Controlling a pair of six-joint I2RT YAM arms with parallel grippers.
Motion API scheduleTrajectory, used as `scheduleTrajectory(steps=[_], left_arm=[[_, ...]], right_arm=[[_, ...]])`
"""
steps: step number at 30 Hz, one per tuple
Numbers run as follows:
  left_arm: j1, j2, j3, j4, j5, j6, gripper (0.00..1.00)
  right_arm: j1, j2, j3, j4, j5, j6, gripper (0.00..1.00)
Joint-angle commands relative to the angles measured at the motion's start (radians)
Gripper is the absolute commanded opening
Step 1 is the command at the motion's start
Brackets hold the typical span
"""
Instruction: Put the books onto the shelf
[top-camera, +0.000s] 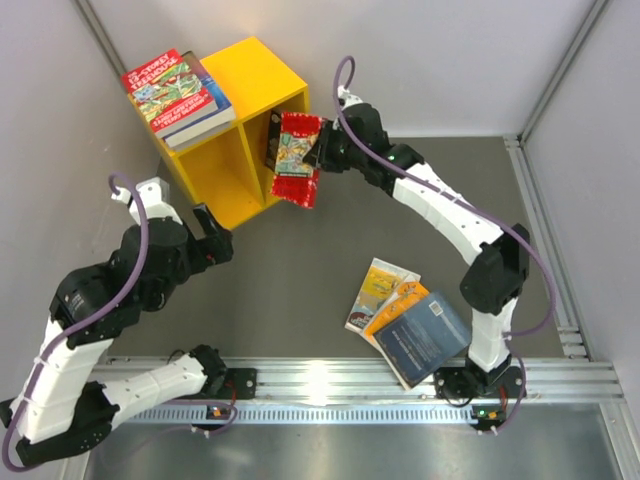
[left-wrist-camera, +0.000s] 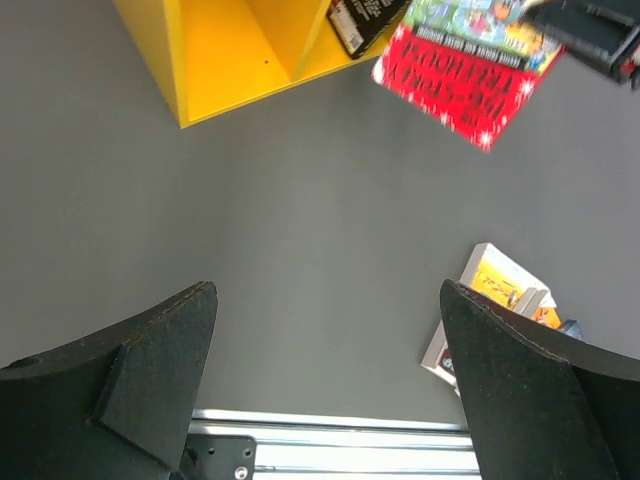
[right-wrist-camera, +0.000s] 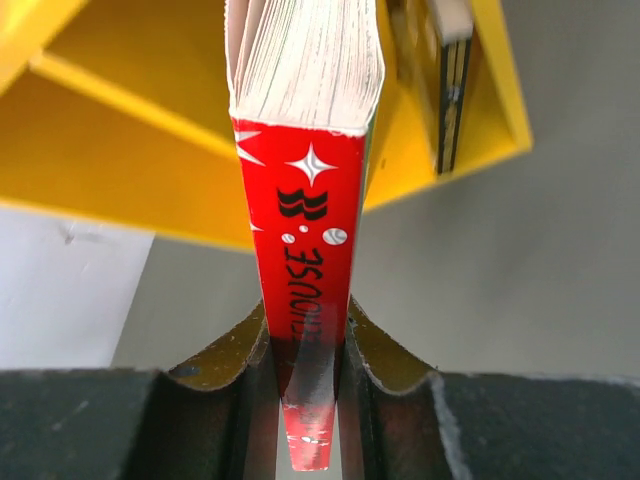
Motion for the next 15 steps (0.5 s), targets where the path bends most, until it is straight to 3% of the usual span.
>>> scheduleTrajectory(steps=[1, 15], left_arm=[[-0.001, -0.019, 0.032, -0.047, -0.037, -0.033, 0.98], [-0.002, -0.09, 0.038, -0.094, -0.093, -0.015, 0.98]], right_arm=[[0.038, 0.049, 0.109, 0.145, 0.117, -0.069, 0.0], [0.095, 0.275, 0.137, 0.545, 0.412, -0.074, 0.0]])
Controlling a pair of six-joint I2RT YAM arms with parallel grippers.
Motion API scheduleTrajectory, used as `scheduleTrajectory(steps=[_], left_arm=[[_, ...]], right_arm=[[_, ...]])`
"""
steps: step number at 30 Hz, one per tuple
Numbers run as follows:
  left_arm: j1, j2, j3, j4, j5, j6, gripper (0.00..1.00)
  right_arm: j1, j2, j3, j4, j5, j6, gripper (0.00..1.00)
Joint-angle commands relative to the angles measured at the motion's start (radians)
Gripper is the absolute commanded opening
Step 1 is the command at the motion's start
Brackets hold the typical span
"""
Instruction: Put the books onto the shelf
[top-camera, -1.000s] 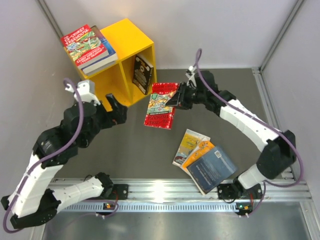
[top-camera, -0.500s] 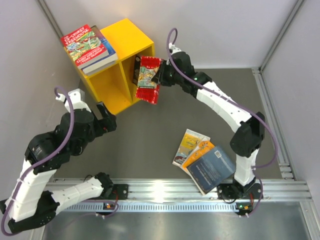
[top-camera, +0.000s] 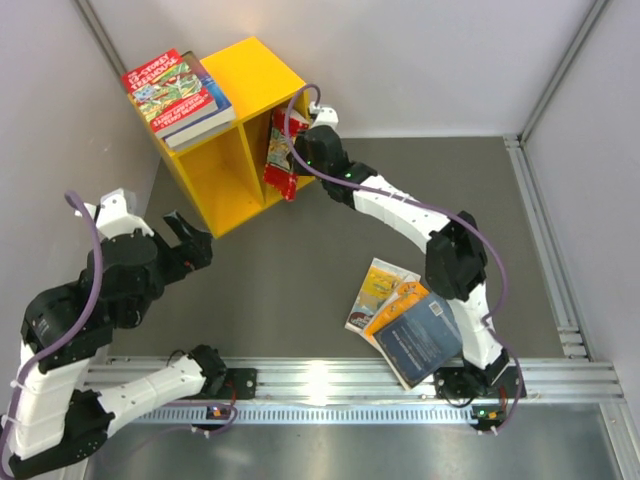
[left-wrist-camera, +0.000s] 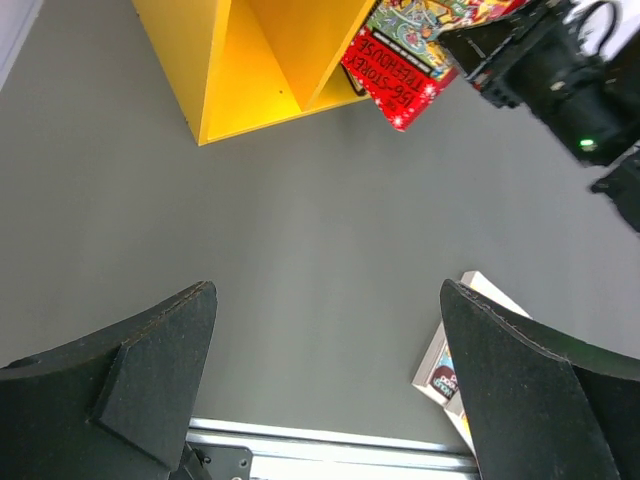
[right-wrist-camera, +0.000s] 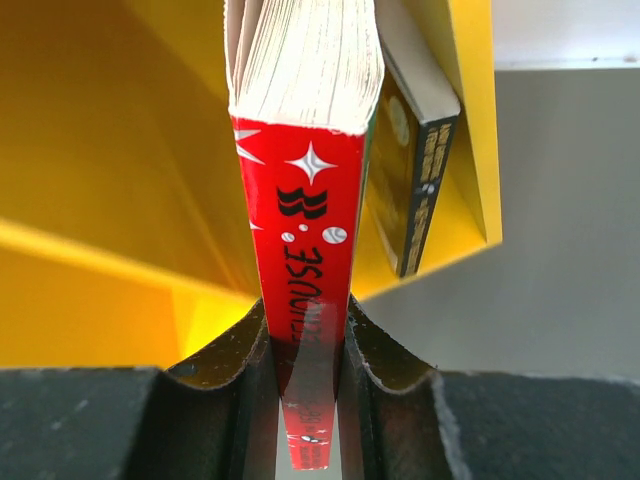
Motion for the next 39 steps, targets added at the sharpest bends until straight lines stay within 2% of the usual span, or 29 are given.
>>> scheduleTrajectory(steps=[1, 8, 14, 23, 29, 38, 39], left_arm=[[-0.001, -0.014, 0.009, -0.054, -0.043, 0.021, 0.98], [-0.002, -0.075, -0.037, -0.048, -0.046, 0.017, 0.98], [-0.002, -0.126, -0.096, -0.049, -0.045, 0.003, 0.99], [-0.001, -0.155, -0.155, -0.023, -0.054, 0.023, 0.99], [-0.001, -0.155, -0.166, -0.009, -0.062, 0.029, 0.99], [-0.002, -0.149, -0.206, 0.04, -0.051, 0.037, 0.99], [-0.001, -0.146, -0.209, 0.043, -0.047, 0.037, 0.99]], right_arm=[[0.02, 0.043, 0.076, 0.264, 0.116, 0.005, 0.0], [0.04, 0.217, 0.148, 0.407, 0.191, -0.009, 0.0], [0.043, 0.35, 0.291, 0.43, 0.182, 0.011, 0.0], [0.057, 0.46, 0.335, 0.487, 0.186, 0.045, 0.0], [0.059, 0.476, 0.331, 0.472, 0.183, 0.065, 0.02], [0.054, 0.456, 0.283, 0.459, 0.148, 0.076, 0.21], [0.054, 0.451, 0.277, 0.453, 0.148, 0.082, 0.32]])
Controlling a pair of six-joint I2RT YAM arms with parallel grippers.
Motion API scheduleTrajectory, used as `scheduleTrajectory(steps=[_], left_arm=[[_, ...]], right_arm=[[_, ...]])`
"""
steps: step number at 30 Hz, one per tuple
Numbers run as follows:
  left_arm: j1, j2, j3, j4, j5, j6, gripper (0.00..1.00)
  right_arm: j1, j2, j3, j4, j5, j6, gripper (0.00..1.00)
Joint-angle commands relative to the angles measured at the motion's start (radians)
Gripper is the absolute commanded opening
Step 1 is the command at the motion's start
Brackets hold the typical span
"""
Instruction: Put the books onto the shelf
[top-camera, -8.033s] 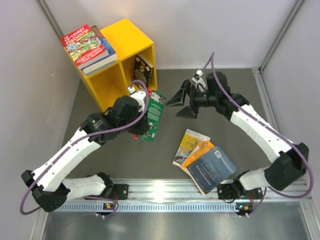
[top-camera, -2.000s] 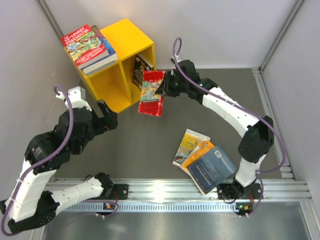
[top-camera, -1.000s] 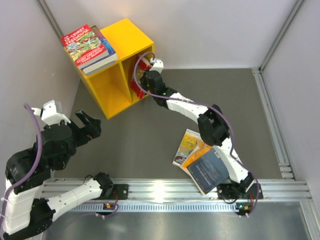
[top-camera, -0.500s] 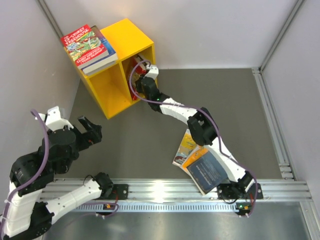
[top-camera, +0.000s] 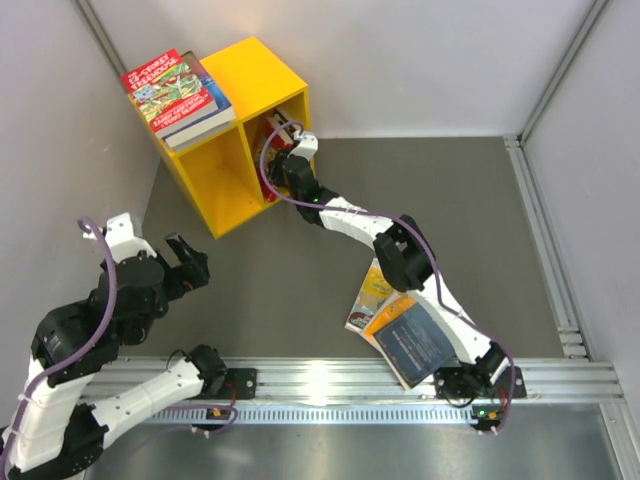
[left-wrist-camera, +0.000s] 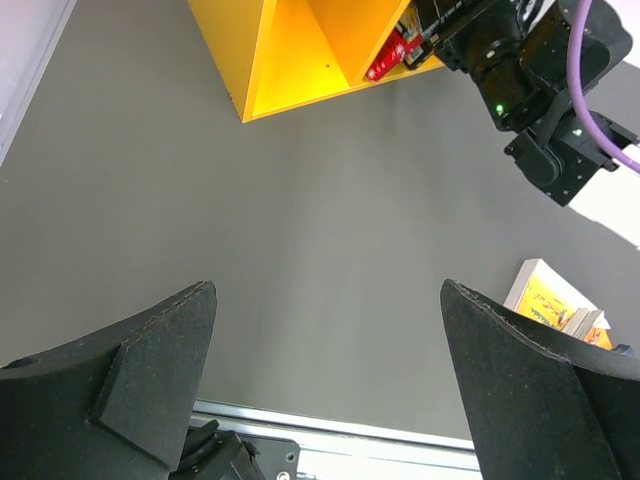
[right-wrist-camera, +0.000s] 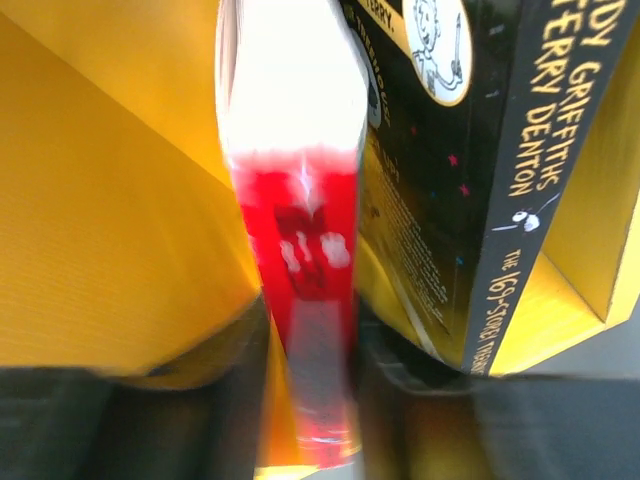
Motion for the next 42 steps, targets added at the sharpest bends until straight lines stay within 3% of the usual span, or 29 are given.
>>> scheduleTrajectory(steps=[1, 3, 6, 15, 24, 29, 32, 33, 37, 40, 42], left_arm=[[-0.002, 0.007, -0.012, 0.051, -0.006, 0.02, 0.99], [-0.001, 0.01, -0.015, 0.063, -0.003, 0.02, 0.99], [-0.001, 0.011, -0.018, 0.075, -0.001, 0.017, 0.99], [-0.001, 0.013, -0.035, 0.12, 0.005, 0.0, 0.99], [-0.001, 0.005, -0.038, 0.133, -0.001, 0.006, 0.99], [-0.002, 0.005, -0.076, 0.198, 0.058, 0.038, 0.98], [-0.002, 0.028, -0.154, 0.267, 0.179, 0.069, 0.98], [-0.002, 0.048, -0.209, 0.331, 0.219, 0.075, 0.98], [-0.001, 0.112, -0.368, 0.595, 0.469, 0.044, 0.97], [-0.002, 0.204, -0.474, 0.855, 0.613, 0.024, 0.97], [-0.005, 0.323, -0.504, 0.975, 0.696, 0.029, 0.97]], right_arm=[[0.015, -0.034, 0.007, 0.071, -0.014, 0.022, 0.4], [0.017, -0.054, -0.036, 0.071, -0.016, 0.017, 0.6], [0.015, -0.106, -0.104, 0.077, -0.019, 0.0, 0.75], [0.017, -0.287, -0.318, 0.066, -0.056, -0.009, 0.84], [0.015, -0.618, -0.691, 0.034, -0.057, -0.044, 0.89], [-0.011, -0.924, -0.897, -0.191, 0.012, -0.024, 0.91], [-0.055, -1.062, -0.944, -0.52, 0.077, 0.059, 1.0], [-0.077, -1.088, -0.946, -0.731, 0.072, 0.089, 1.0], [-0.239, -1.226, -1.01, -1.06, -0.103, 0.16, 1.0], [-0.379, -1.365, -1.1, -1.165, -0.268, 0.171, 1.0], [-0.452, -1.436, -1.134, -1.205, -0.296, 0.16, 1.0]])
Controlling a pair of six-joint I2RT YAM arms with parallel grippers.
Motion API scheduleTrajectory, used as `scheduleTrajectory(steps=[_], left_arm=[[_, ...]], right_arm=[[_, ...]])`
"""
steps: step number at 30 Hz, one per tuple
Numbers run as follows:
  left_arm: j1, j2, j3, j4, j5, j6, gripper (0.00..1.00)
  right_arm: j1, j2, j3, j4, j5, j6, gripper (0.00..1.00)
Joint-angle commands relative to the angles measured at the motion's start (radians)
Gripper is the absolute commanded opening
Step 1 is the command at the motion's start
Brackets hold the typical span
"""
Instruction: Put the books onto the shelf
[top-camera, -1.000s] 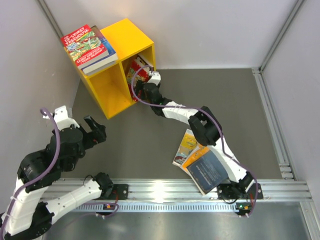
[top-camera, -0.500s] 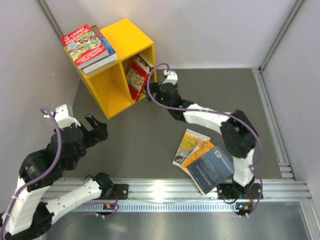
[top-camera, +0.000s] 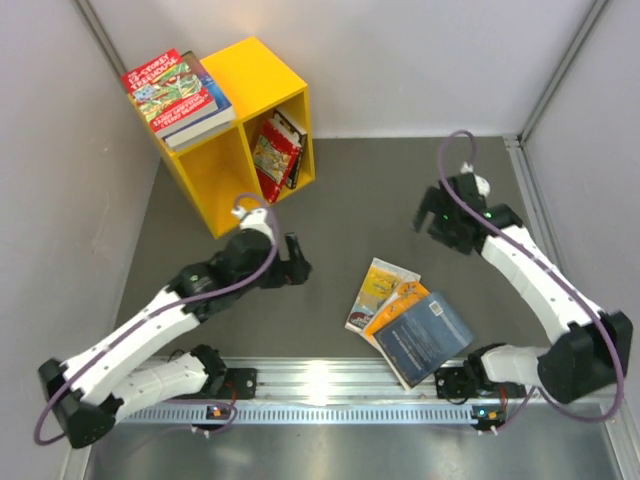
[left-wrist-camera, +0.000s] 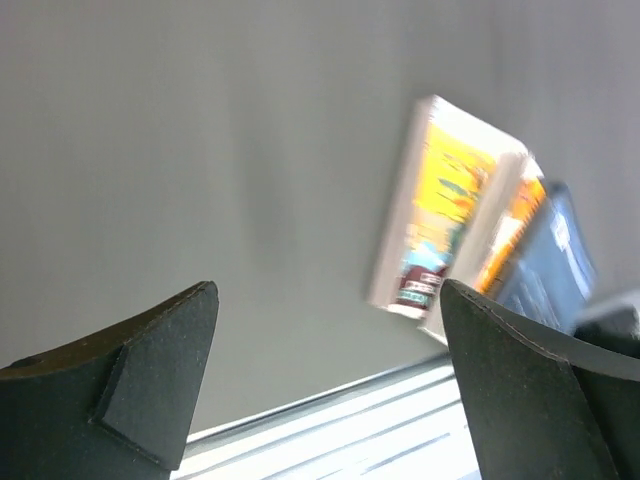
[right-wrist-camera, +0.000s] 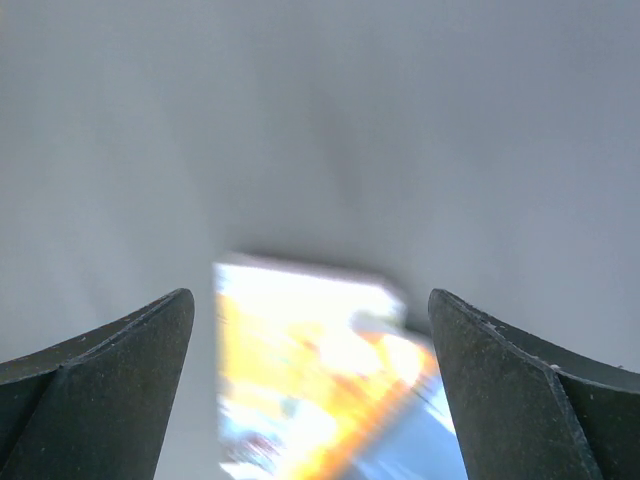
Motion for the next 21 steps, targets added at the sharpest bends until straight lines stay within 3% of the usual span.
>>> scheduleTrajectory(steps=[1, 2, 5, 8, 16, 21], left_arm=[[-0.006, 0.15, -0.028, 0.429, 0.25, 0.001, 0.97], [-0.011, 0.205, -0.006, 0.468, 0.361, 0.007, 0.97], [-0.058, 0.485, 0.108, 0.521, 0.477, 0.045, 0.98], [-0.114, 0.661, 0.242, 0.533, 0.518, 0.09, 0.98], [-0.178, 0.928, 0.385, 0.556, 0.649, 0.114, 0.98], [-0.235, 1.029, 0.41, 0.487, 0.614, 0.149, 0.97]], right_arm=[[-0.079, -0.167, -0.058, -0.285, -0.139, 0.022, 1.0], [-0.112, -0.187, -0.069, -0.299, -0.151, 0.019, 1.0], [-0.184, -0.22, -0.13, -0.328, -0.262, 0.005, 1.0], [-0.206, -0.229, -0.179, -0.343, -0.321, -0.009, 1.0], [-0.209, -0.347, -0.189, -0.409, -0.306, 0.005, 1.0], [-0.217, -0.362, -0.173, -0.445, -0.278, -0.015, 1.0]])
